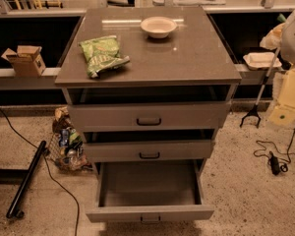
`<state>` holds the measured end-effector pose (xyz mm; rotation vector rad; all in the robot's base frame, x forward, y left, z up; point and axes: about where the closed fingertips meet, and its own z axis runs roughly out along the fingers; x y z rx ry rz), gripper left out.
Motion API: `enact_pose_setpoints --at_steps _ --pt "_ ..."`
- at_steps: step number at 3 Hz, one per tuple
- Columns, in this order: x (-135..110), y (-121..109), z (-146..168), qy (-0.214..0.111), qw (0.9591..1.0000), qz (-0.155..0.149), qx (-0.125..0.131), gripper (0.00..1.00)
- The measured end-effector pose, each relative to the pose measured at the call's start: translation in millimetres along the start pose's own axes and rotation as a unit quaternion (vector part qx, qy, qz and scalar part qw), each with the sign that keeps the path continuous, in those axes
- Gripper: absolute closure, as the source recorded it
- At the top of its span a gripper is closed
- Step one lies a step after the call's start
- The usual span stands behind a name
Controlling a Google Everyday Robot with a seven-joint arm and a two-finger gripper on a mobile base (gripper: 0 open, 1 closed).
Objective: Close bottom drawer
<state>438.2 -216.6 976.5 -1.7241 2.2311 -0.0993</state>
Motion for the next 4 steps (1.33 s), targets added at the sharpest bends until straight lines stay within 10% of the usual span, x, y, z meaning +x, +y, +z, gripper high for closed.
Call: enact_pose_setpoints --at_steps 2,4 --pt "-8.7 12.0 33.3 -0.018 0.9996 -0.008 -0.021 0.00" --pt "-48.9 66.9 170.4 -0.128 0.9854 -0.035 -0.107 0.00"
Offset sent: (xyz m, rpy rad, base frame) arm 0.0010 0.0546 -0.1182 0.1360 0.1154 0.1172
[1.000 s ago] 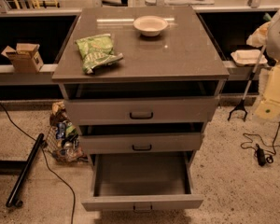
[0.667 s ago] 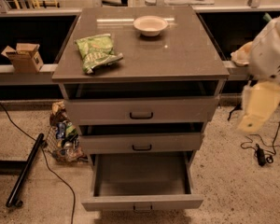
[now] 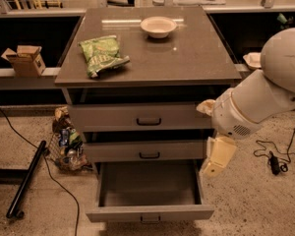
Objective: Close bottom drawer
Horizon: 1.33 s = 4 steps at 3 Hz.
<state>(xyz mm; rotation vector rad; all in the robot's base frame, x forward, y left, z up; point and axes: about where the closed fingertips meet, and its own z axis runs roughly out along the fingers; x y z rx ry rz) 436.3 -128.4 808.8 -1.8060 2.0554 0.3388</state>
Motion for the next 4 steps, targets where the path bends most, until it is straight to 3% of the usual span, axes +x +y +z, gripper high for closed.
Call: enact_pose_setpoints --at_steps 1,2,3,4 --pt "0.1 0.1 -0.2 0.001 1.0000 0.000 0.000 0.00" --pt "8.9 -6.3 33.5 0.025 0.9996 -0.010 -0.001 0.00" --pt "29.7 -12.2 96.4 0.030 0.9989 -0.034 -0.011 0.00" --pt "49.8 -18.4 159.2 0.001 0.9981 -0.054 -0.028 0.00"
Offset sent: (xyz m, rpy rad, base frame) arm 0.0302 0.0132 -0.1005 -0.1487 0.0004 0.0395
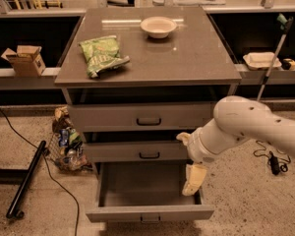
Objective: Close bottom drawer
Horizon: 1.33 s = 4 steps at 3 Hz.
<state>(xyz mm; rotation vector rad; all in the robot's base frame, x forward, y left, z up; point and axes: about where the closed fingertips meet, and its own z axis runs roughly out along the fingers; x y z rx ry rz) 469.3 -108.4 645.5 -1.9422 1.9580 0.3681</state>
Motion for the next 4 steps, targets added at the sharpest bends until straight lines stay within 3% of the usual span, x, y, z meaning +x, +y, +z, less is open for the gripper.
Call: enact_pose_setpoints --at_steps 1,2,3,4 --pt "16.8 -3.0 56.3 -0.045 0.9986 -0.009 -0.026 0.00" --pt "21.6 2.9 72.2 -0.051 0.9978 -0.007 -0.041 0.00" --pt "23.9 3.5 75.7 -0.049 0.9979 -0.007 -0.043 0.00" --pt "47.9 9.7 110.9 -0.022 0.9975 -0.007 -0.067 0.00"
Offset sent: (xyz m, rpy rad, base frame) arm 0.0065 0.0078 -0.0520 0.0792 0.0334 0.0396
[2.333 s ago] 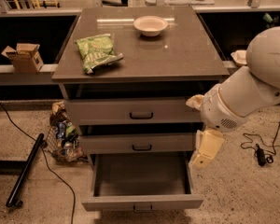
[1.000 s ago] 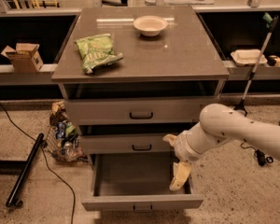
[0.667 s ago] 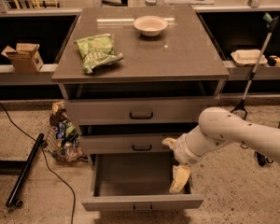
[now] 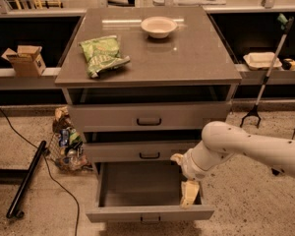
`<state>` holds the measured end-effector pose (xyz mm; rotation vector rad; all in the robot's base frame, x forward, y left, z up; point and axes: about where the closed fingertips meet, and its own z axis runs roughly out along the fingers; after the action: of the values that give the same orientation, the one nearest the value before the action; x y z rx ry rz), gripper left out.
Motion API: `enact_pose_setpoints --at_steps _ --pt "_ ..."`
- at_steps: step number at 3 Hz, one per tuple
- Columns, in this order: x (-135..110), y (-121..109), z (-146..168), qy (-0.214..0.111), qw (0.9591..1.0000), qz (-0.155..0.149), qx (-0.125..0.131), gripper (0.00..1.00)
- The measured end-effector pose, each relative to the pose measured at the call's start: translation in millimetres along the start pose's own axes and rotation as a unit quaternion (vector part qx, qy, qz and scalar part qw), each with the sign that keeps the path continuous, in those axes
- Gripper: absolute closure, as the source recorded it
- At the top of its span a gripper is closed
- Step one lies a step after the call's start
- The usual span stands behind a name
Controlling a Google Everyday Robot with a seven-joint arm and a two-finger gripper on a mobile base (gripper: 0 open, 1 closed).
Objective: Close bottom drawer
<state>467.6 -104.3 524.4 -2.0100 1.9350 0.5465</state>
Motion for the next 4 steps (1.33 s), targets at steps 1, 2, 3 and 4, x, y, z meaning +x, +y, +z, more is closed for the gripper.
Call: enact_pose_setpoints --at_steps 1,2,3,4 --pt "45.5 -1.4 44.1 0.013 0.9996 -0.001 -0.023 0.00" --pt "85.1 -6.1 78.4 0.006 0.9995 0.011 -0.029 0.00" --pt "87.8 -3.6 87.4 0.002 0.9993 0.014 -0.036 0.00" --pt "102.6 0.1 106.3 0.012 0.9984 0.023 -0.051 0.00"
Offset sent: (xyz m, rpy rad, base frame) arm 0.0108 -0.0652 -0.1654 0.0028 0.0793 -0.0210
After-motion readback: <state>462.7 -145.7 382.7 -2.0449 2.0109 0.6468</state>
